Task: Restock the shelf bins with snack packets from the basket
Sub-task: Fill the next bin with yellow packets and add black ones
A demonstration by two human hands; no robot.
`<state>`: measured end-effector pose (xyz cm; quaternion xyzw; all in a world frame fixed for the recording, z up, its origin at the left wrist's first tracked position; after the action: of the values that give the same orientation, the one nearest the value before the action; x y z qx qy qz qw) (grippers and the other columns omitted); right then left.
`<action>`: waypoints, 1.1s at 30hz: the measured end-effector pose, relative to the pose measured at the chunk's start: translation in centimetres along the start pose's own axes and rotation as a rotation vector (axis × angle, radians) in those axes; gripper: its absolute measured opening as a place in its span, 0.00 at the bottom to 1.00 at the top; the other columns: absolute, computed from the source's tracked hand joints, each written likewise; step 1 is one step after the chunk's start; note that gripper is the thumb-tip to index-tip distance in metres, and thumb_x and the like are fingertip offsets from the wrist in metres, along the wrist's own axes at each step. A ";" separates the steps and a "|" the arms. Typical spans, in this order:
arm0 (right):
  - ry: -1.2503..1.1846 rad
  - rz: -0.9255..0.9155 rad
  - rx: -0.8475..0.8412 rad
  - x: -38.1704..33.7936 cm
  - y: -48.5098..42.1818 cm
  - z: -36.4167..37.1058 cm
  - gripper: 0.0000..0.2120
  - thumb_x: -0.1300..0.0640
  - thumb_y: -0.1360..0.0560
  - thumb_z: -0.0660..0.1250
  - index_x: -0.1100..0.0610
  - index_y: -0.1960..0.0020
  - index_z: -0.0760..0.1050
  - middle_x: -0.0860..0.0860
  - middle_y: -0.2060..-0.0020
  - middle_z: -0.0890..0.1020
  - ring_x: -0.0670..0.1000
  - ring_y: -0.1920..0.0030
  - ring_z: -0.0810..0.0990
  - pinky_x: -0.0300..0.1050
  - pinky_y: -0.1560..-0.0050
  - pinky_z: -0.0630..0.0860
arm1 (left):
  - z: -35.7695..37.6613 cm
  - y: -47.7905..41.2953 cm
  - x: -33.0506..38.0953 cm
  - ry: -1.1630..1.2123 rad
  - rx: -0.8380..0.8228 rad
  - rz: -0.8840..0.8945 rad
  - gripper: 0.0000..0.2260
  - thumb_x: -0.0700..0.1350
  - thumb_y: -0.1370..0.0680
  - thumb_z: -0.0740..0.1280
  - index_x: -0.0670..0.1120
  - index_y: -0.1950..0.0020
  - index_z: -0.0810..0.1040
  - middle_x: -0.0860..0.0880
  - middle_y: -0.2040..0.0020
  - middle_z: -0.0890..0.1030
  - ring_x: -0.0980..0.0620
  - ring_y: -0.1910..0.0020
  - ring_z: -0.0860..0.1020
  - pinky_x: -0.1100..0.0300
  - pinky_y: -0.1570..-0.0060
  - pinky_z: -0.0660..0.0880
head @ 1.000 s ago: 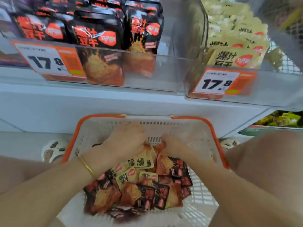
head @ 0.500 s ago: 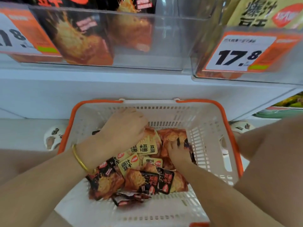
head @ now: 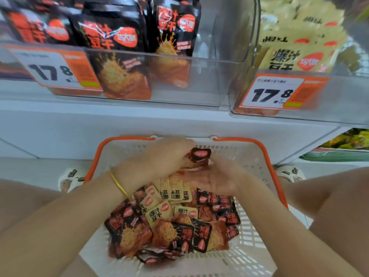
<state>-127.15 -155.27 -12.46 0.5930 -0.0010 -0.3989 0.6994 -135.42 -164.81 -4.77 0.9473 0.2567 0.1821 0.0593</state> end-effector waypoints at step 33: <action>1.171 -0.902 0.658 -23.6 9.1 13.2 0.17 0.53 0.30 0.73 0.59 0.44 0.77 0.53 0.52 0.79 0.52 0.49 0.78 0.39 0.55 0.70 | -16.3 4.4 -3.9 -0.228 0.940 -0.066 0.16 0.48 0.24 0.58 0.43 0.41 0.75 0.46 0.40 0.77 0.45 0.37 0.72 0.50 0.29 0.53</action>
<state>-144.38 -153.22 10.15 0.8245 0.4875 -0.2464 0.1477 -142.68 -170.26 10.00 0.8768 0.3327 -0.0607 -0.3418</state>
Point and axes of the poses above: each hand's wrist, its own y-axis away from the middle knuckle, its own z-axis out of the palm, x = y × z, the point moved 5 cm from there along -y, towards the middle knuckle
